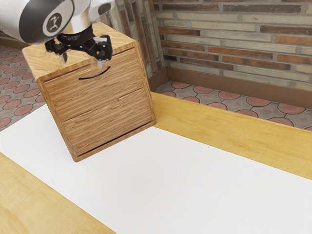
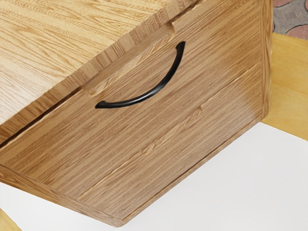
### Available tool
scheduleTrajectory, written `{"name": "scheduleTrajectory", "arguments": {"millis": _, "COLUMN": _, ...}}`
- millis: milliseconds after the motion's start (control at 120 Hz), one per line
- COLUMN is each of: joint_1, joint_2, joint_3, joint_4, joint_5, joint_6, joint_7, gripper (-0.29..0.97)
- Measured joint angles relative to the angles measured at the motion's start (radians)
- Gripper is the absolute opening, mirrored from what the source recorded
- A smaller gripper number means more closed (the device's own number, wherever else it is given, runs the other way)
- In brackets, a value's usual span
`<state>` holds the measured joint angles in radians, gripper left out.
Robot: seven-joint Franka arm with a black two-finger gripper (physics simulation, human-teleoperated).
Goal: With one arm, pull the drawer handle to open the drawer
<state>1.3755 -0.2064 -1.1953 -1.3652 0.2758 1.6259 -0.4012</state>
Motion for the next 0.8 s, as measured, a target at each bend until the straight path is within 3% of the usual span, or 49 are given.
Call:
{"name": "scheduleTrajectory", "arguments": {"millis": 142, "joint_1": 0.003, "joint_2": -0.033, "joint_3": -0.079, "joint_4": -0.03, "joint_5": 0.049, "joint_6": 0.117, "joint_7": 0.182, "gripper": 0.6}}
{"name": "scheduleTrajectory", "arguments": {"millis": 267, "joint_1": 0.011, "joint_2": -0.058, "joint_3": -0.098, "joint_4": -0.073, "joint_5": 0.05, "joint_6": 0.166, "joint_7": 0.308, "gripper": 0.54}}
{"name": "scheduleTrajectory", "arguments": {"millis": 350, "joint_1": 0.078, "joint_2": -0.132, "joint_3": -0.086, "joint_4": -0.099, "joint_5": -0.015, "joint_6": 0.174, "joint_7": 0.384, "gripper": 0.5}}
{"name": "scheduleTrajectory", "arguments": {"millis": 600, "joint_1": 0.131, "joint_2": -0.208, "joint_3": -0.019, "joint_4": -0.171, "joint_5": -0.192, "joint_6": 0.216, "joint_7": 0.627, "gripper": 0.43}}
{"name": "scheduleTrajectory", "arguments": {"millis": 708, "joint_1": 0.173, "joint_2": -0.234, "joint_3": 0.012, "joint_4": -0.168, "joint_5": -0.346, "joint_6": 0.22, "joint_7": 0.747, "gripper": 0.5}}
{"name": "scheduleTrajectory", "arguments": {"millis": 800, "joint_1": 0.181, "joint_2": -0.248, "joint_3": 0.017, "joint_4": -0.159, "joint_5": -0.414, "joint_6": 0.224, "joint_7": 0.811, "gripper": 0.55}}
